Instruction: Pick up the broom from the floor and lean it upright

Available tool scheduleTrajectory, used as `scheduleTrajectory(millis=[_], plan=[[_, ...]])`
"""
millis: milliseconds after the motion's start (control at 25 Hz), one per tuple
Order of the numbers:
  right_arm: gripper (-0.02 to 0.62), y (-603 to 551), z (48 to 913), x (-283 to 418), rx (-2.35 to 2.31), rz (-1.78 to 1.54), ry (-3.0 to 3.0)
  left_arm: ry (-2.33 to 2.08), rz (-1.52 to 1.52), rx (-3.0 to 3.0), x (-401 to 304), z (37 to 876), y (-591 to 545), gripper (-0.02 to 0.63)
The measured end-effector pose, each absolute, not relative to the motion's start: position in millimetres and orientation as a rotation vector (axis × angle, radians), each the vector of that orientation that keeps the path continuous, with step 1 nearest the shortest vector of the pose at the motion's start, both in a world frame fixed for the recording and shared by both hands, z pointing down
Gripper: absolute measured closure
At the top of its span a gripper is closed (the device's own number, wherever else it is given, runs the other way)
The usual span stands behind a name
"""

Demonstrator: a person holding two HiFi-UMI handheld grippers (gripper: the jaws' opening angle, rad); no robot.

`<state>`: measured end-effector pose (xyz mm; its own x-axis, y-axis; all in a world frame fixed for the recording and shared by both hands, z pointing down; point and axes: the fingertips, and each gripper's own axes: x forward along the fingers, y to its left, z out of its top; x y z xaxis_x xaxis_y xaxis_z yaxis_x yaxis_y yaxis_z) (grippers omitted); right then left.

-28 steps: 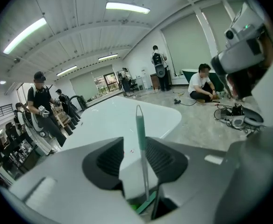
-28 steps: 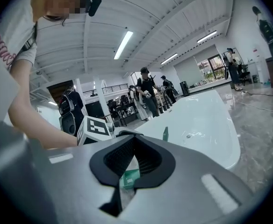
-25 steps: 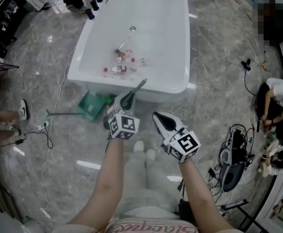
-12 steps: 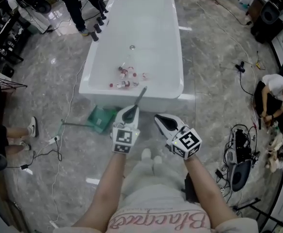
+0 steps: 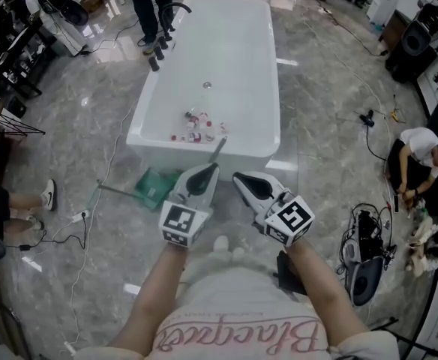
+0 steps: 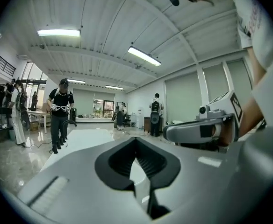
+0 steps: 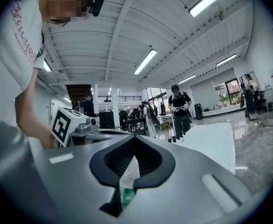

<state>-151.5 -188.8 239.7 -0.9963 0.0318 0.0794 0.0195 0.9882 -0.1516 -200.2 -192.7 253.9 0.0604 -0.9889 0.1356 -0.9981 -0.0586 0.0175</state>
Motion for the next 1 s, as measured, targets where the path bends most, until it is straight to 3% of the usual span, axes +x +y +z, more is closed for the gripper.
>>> scheduleTrajectory(millis=[1000], plan=[[0.595,-185.1,227.0,-132.1,0.113,0.219,-3.087,-2.060,0.028,2.296,-175.4,231.1,-183.6,0.606]])
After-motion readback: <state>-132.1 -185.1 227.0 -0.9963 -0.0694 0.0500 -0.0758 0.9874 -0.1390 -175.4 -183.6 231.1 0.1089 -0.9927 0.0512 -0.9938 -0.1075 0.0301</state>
